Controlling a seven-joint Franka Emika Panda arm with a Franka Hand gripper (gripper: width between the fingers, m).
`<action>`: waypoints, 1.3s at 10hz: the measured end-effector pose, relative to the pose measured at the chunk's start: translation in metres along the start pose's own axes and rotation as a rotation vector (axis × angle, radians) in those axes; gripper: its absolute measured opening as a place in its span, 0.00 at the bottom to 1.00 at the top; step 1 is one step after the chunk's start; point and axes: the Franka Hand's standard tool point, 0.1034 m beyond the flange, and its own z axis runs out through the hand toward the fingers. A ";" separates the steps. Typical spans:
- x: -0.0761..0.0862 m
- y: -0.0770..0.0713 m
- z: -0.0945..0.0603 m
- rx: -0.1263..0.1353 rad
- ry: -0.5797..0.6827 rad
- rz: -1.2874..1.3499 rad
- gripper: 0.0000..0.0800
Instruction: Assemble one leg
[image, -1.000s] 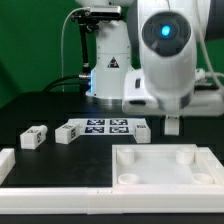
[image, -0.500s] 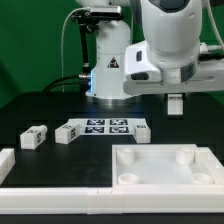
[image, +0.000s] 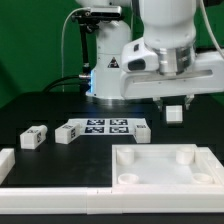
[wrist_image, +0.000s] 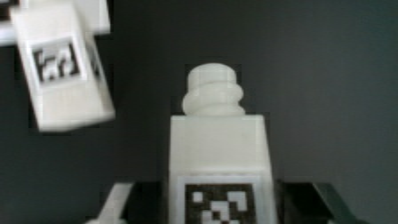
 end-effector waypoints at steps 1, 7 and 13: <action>0.010 0.000 -0.005 0.000 0.069 -0.021 0.36; 0.047 -0.021 -0.018 0.001 0.623 -0.119 0.36; 0.053 -0.031 -0.021 -0.019 0.705 -0.186 0.36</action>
Offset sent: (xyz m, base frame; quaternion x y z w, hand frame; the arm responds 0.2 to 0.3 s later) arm 0.0000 0.0000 0.0000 0.0000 0.2667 0.0000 0.9638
